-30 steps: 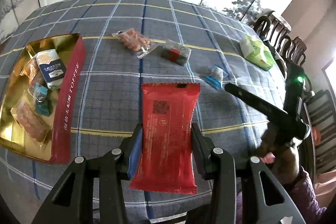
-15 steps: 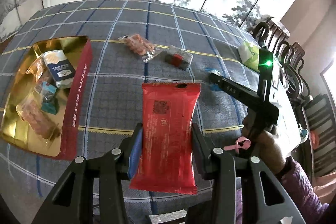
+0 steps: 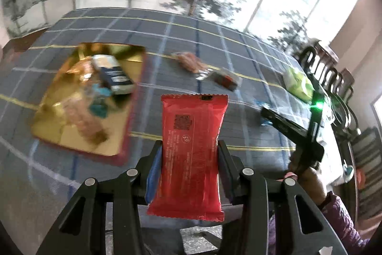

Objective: Organize snacks
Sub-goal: 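Carry the red bar over the tin and open the left gripper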

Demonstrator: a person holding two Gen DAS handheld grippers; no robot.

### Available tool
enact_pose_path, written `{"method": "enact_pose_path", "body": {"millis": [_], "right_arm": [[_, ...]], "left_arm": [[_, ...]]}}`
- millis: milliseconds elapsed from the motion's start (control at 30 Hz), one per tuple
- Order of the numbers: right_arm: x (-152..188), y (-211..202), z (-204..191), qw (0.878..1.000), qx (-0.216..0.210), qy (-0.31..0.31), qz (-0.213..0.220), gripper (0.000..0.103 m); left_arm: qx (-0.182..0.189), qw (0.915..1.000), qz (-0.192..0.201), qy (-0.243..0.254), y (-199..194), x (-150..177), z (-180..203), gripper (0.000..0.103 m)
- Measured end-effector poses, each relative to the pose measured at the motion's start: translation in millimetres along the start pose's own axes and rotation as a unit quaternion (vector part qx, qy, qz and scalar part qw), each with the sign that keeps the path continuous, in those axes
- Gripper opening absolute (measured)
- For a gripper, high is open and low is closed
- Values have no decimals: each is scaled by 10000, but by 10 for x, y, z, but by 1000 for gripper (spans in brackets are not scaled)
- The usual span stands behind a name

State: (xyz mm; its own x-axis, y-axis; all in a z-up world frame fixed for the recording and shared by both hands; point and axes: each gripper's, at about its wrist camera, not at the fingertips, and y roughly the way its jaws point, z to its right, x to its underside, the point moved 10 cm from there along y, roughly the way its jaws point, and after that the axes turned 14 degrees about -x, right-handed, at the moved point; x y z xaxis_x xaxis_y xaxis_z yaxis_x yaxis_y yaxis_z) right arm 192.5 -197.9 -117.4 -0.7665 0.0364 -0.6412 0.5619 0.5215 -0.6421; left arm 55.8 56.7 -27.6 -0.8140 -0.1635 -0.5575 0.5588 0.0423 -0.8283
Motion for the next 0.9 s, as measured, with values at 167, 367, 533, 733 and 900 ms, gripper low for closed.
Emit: {"method": "enact_pose_path", "body": {"millis": [167, 367, 533, 733, 900], "right_arm": [[7, -4, 6, 10000, 40, 21, -9, 24], [10, -7, 20, 10000, 74, 49, -12, 24], [7, 2, 25, 10000, 71, 56, -30, 24], [10, 15, 22, 9999, 122, 17, -47, 24], [11, 20, 17, 9999, 133, 7, -52, 24]], "left_arm": [[-336, 9989, 81, -313, -24, -65, -446, 40], [-766, 9955, 160, -537, 63, -123, -902, 40], [-943, 9938, 146, -569, 194, -143, -1124, 40], [-992, 9938, 166, -470, 347, -231, -1172, 40], [-916, 9944, 144, -500, 445, -307, -1145, 40]]}}
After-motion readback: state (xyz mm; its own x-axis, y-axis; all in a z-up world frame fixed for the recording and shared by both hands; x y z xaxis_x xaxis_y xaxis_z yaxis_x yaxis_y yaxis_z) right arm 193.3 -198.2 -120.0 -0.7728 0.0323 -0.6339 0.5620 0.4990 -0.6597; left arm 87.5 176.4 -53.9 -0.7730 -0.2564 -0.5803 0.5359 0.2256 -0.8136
